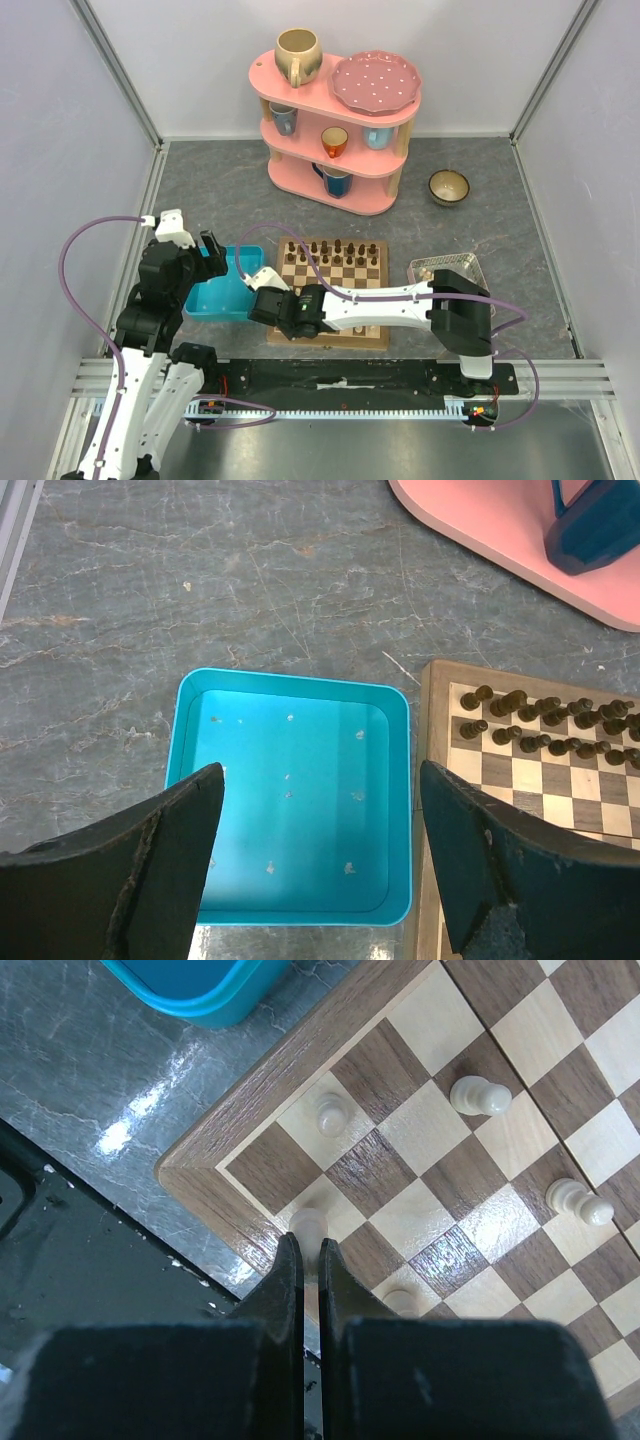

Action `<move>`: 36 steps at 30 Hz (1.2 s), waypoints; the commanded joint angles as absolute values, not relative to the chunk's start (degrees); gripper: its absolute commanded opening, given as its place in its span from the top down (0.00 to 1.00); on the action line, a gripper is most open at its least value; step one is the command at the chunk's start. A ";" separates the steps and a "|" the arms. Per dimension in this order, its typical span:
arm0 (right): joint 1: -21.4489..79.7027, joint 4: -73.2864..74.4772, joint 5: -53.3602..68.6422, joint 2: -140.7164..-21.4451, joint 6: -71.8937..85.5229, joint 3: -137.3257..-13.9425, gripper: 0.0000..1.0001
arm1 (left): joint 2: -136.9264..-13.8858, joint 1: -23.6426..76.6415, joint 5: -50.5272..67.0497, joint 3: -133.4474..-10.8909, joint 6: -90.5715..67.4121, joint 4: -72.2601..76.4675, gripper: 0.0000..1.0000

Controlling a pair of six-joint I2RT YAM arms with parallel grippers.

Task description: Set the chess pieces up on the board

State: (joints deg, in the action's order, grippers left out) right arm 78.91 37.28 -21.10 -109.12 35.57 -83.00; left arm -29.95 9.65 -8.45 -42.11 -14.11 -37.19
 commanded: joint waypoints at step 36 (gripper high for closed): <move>78.14 35.86 -22.51 -107.67 36.83 -83.76 0.55 | -28.65 9.58 -6.68 -41.48 -15.29 -35.25 0.15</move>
